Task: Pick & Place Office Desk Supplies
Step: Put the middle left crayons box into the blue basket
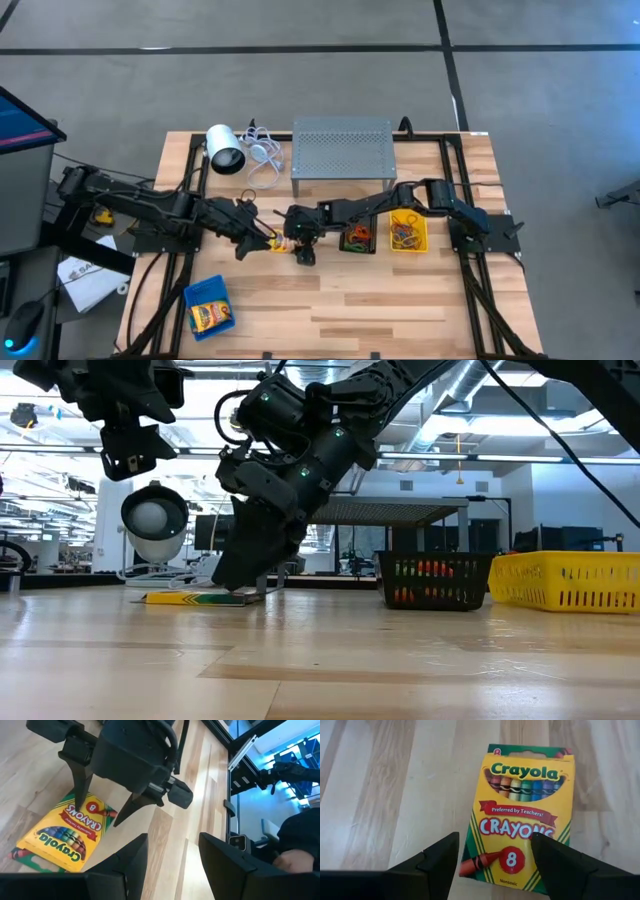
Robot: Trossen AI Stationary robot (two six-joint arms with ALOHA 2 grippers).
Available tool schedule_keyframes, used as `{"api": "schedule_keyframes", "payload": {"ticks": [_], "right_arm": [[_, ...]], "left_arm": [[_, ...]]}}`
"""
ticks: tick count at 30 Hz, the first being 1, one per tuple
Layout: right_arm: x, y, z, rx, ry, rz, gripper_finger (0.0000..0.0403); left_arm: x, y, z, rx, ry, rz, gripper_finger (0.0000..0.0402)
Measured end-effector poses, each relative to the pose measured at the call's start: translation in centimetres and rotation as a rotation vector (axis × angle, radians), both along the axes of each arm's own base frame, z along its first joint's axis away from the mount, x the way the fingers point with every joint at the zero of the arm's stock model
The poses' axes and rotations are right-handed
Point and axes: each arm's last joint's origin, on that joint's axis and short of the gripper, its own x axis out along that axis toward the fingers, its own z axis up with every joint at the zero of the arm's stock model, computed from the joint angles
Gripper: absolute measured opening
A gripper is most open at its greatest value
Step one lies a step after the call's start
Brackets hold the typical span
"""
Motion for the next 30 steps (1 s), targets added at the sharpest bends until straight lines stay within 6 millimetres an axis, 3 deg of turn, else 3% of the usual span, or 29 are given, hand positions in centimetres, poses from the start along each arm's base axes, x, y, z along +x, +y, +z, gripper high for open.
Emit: {"api": "schedule_keyframes", "payload": {"ticks": [3,14,30], "right_arm": [[0.0,0.0,0.0,0.012,0.003,-0.013,0.0244],[-0.3,-0.2,3.5,0.0,-0.083,0.002,0.0244],[-0.6,0.3,4.1,0.178,-0.047,0.024,0.0245]], "left_arm": [[0.0,0.0,0.0,-0.003,0.0,-0.004,0.0172],[0.0,0.0,0.0,-0.003,0.001,-0.004,0.0172],[-0.1,-0.4,0.0,-0.007,0.001,-0.03,0.0172]]}}
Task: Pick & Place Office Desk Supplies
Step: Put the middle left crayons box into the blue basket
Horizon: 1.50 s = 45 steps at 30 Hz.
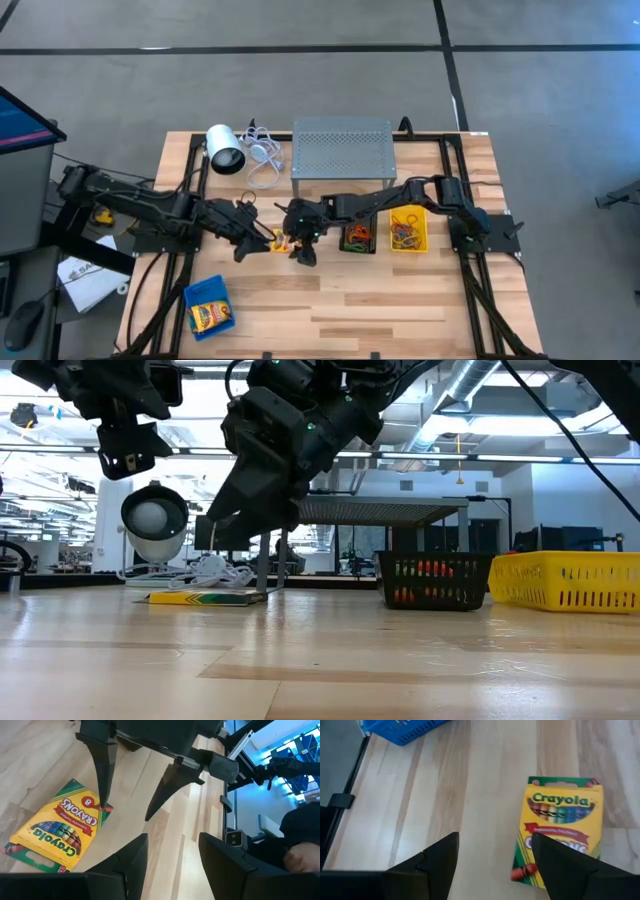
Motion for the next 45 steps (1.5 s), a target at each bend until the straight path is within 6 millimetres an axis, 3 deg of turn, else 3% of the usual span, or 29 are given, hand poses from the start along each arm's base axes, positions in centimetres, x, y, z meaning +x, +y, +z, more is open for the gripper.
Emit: {"api": "schedule_keyframes", "payload": {"ticks": [16,19,25,34,45], "right_arm": [[0.05,0.07,0.08,-0.004,-0.018,0.033,0.0249],[-0.12,0.14,-0.02,0.023,0.003,0.056,0.028],[-0.15,0.18,-0.06,0.029,0.01,0.05,0.039],[-0.03,0.04,0.02,0.025,-0.004,0.041,0.0318],[0.14,-0.02,0.13,-0.009,-0.027,0.025,0.0311]], "left_arm": [[-0.02,-0.09,0.0,0.0,0.0,-0.005,0.0172],[-0.02,-0.09,0.0,0.0,0.0,-0.005,0.0172],[-0.02,-0.09,0.0,0.0,0.0,-0.004,0.0172],[-0.01,-0.09,0.02,-0.003,0.0,-0.003,0.0172],[-0.02,-0.12,0.02,-0.009,0.001,-0.015,0.0172]]}}
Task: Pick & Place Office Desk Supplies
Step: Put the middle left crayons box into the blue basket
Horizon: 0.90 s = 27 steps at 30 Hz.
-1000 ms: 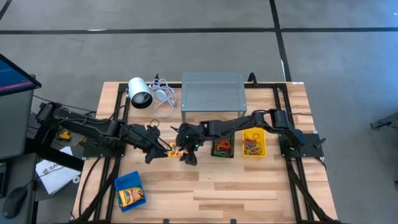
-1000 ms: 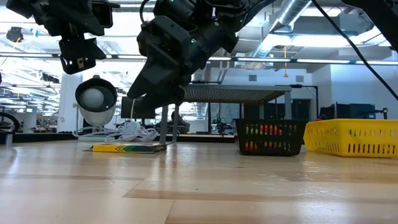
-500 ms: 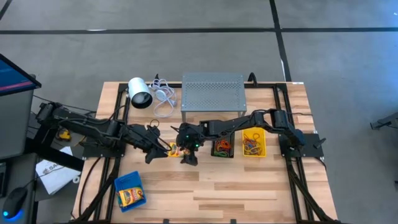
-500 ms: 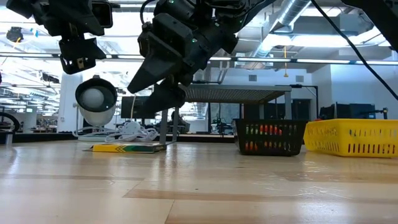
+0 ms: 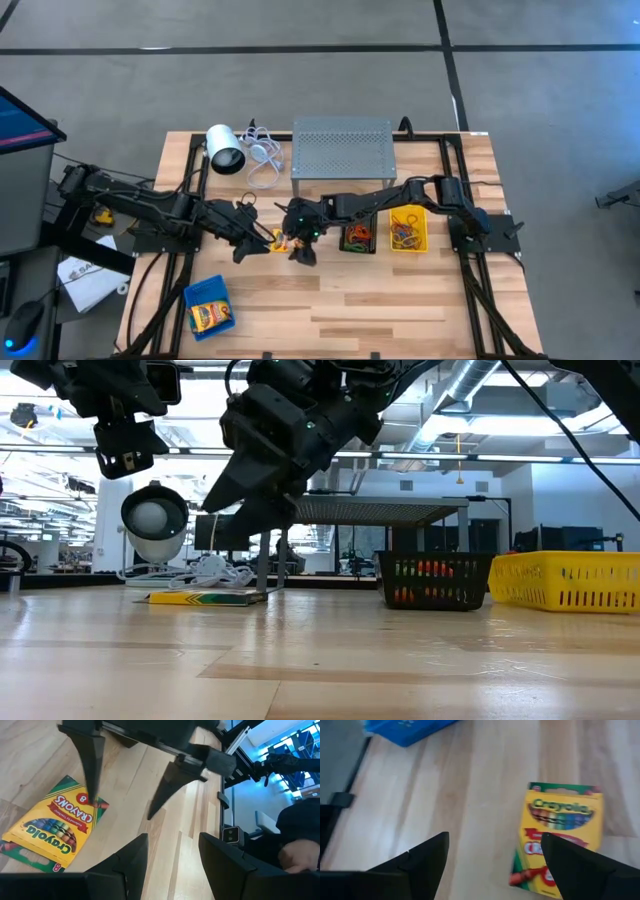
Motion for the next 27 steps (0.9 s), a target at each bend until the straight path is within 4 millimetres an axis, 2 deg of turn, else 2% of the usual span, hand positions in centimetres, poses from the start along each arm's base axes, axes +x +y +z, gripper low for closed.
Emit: {"api": "schedule_keyframes", "payload": {"ticks": [8,13,21,27], "right_arm": [[0.0,-0.4,-0.2,-0.12,0.013,-0.114,0.0311],[-0.1,0.0,-0.3,-0.154,0.023,-0.135,0.0311],[0.0,0.3,-2.8,-0.199,0.089,-0.157,0.0311],[0.3,0.2,-3.4,-0.205,0.088,-0.162,0.0311]], "left_arm": [[0.0,0.0,0.0,0.014,-0.004,-0.01,0.0172],[0.0,0.0,0.0,0.014,-0.004,-0.01,0.0172],[0.0,0.0,0.1,0.012,-0.013,-0.011,0.0172],[0.1,0.0,0.1,0.009,-0.021,-0.013,0.0172]]}}
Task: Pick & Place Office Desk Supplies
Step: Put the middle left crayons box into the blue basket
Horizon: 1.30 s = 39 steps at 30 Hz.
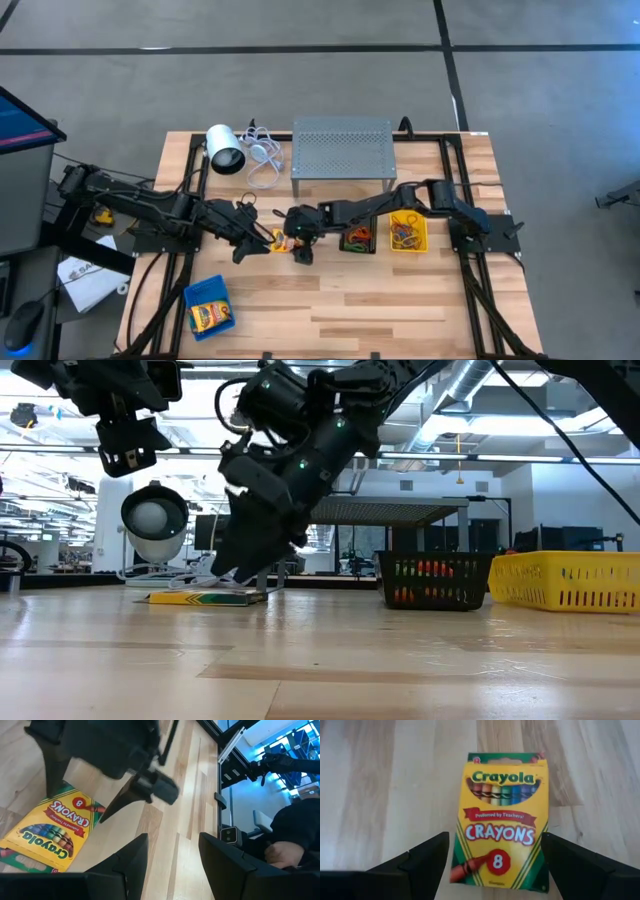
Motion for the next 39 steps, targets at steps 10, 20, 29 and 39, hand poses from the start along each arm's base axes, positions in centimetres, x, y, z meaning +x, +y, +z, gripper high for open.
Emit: {"api": "schedule_keyframes", "payload": {"ticks": [10,20,29,39], "right_arm": [[0.3,0.7,-2.4,-0.104,0.031,0.015,0.031],[0.4,0.8,-4.0,-0.135,0.055,0.012,0.031],[-0.2,0.6,-1.5,-0.14,0.041,-0.001,0.0311],[-0.2,1.1,-1.4,-0.15,0.041,0.022,0.0311]], "left_arm": [[0.0,0.0,0.0,0.0,0.0,0.001,0.0172],[0.0,0.0,0.0,0.0,0.003,-0.001,0.0172],[0.0,0.0,0.0,-0.006,0.004,-0.009,0.0172],[0.0,-0.1,0.0,-0.014,0.006,-0.023,0.0172]]}}
